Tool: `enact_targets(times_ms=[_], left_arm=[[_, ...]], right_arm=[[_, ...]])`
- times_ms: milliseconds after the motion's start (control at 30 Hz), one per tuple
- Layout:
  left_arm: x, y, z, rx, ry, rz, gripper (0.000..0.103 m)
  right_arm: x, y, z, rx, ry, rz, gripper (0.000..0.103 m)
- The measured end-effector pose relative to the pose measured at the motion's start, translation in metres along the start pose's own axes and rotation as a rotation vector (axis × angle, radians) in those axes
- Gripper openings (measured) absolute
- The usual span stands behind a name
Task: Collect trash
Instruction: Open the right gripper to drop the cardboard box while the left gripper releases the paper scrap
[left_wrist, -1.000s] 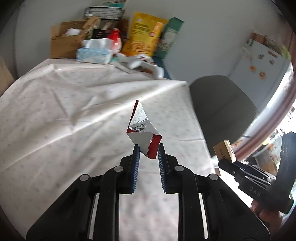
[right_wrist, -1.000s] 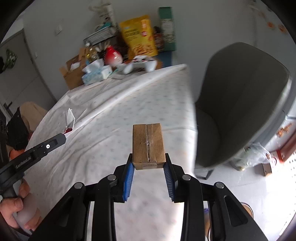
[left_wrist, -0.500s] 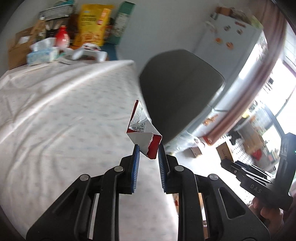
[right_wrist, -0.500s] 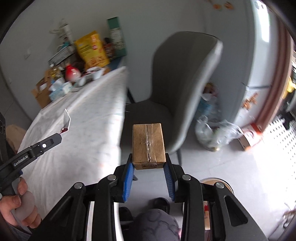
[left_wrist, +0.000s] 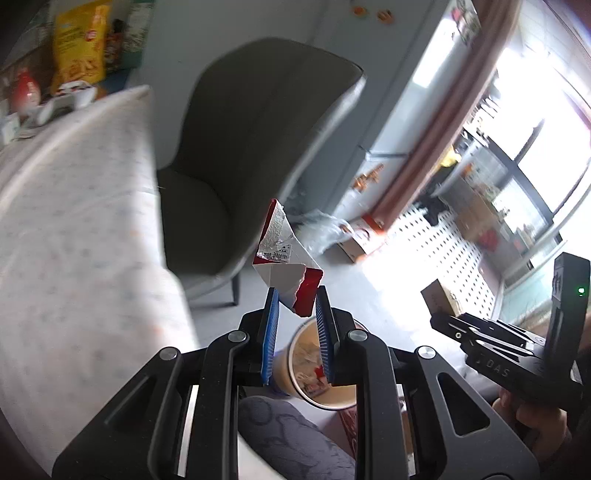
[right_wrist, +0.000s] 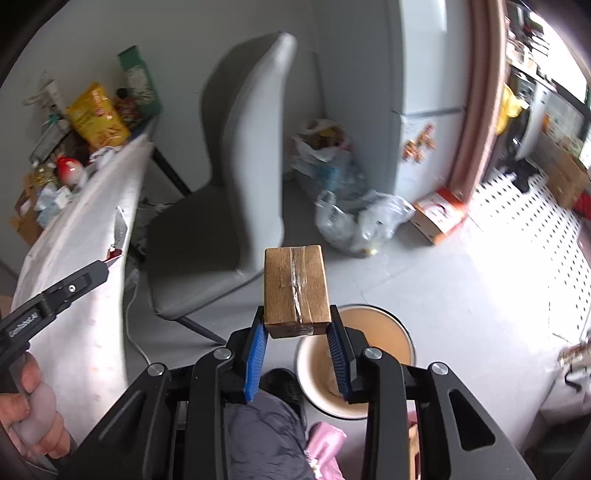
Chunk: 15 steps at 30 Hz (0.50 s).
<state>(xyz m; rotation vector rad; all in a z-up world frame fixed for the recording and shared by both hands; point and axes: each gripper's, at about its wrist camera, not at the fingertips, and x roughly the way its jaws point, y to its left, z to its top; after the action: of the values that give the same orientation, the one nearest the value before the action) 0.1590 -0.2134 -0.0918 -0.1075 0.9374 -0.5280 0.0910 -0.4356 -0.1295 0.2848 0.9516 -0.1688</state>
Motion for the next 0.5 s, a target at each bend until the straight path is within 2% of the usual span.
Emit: enact_targets(times_ms=[200, 267, 333, 500], left_arm=[[0.024, -0.024, -0.003, 0.041, 0.047, -0.020, 0.020], [0.029, -0.029, -0.004, 0.053, 0.060, -0.025, 0.020], [0.036, -0.034, -0.006, 0.064, 0.074, -0.031, 0.020], [0.049, -0.045, -0.009, 0.089, 0.113, -0.055, 0.020]], right_arm=[[0.018, -0.041, -0.013, 0.066, 0.033, -0.042, 0.034], [0.022, -0.051, -0.019, 0.086, 0.052, -0.059, 0.057], [0.020, -0.060, -0.024, 0.100, 0.039, -0.069, 0.062], [0.013, -0.076, -0.030, 0.134, 0.036, -0.086, 0.064]])
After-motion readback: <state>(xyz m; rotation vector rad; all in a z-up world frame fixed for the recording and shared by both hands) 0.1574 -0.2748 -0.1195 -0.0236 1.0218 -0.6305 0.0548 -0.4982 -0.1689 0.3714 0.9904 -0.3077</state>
